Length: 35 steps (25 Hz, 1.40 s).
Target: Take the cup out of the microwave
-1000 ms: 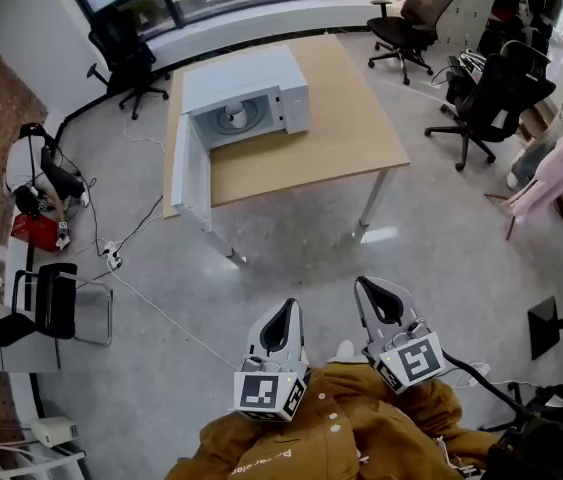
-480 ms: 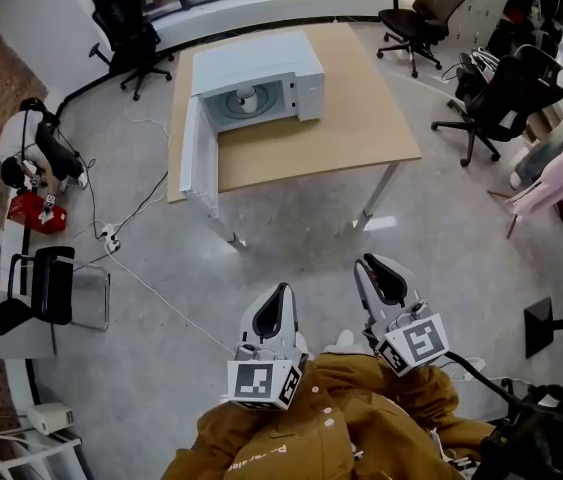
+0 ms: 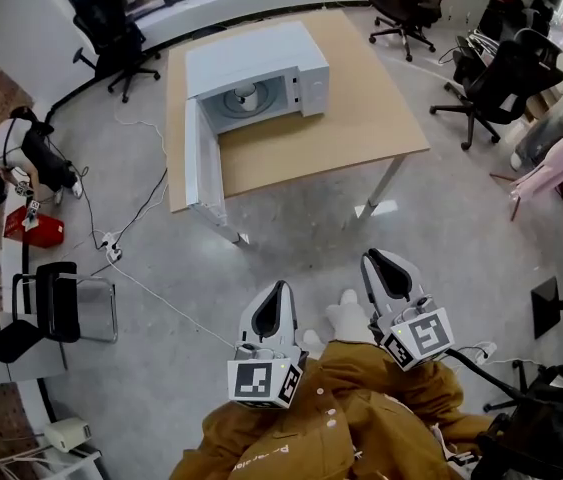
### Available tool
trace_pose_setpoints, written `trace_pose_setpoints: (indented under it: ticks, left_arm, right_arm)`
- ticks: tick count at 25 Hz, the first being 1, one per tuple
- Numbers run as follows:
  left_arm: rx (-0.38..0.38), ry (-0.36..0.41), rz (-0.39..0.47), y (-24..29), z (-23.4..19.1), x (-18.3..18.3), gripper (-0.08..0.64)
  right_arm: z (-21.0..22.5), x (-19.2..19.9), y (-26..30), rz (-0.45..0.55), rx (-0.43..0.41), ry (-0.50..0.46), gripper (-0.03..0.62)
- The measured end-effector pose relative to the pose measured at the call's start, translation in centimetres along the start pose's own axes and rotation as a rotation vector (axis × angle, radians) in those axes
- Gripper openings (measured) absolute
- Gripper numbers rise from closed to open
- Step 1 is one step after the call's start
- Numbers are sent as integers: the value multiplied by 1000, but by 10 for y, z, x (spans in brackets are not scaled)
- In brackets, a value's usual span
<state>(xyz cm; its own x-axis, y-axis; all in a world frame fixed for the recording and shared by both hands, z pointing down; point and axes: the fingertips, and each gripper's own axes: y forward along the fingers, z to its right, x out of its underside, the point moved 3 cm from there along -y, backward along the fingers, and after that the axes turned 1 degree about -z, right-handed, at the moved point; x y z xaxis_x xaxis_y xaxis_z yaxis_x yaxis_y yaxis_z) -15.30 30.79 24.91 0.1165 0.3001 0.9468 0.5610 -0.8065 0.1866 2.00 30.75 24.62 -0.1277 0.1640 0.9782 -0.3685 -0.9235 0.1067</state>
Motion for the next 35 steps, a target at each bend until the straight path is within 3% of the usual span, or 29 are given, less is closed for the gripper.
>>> trace_pose_setpoints:
  ticks: [6, 13, 24, 35]
  left_arm:
    - [-19, -15, -7, 52, -23, -6, 5]
    - [-60, -21, -13, 146, -47, -29, 5]
    - [-212, 12, 26, 290, -79, -59, 5]
    - [-184, -1, -17, 340, -97, -64, 5]
  right_arm:
    - [32, -2, 52, -9, -11, 9, 46]
    - [87, -14, 137, -43, -110, -28, 37]
    - [182, -22, 257, -98, -190, -67, 37]
    - [201, -31, 314, -81, -180, -61, 32]
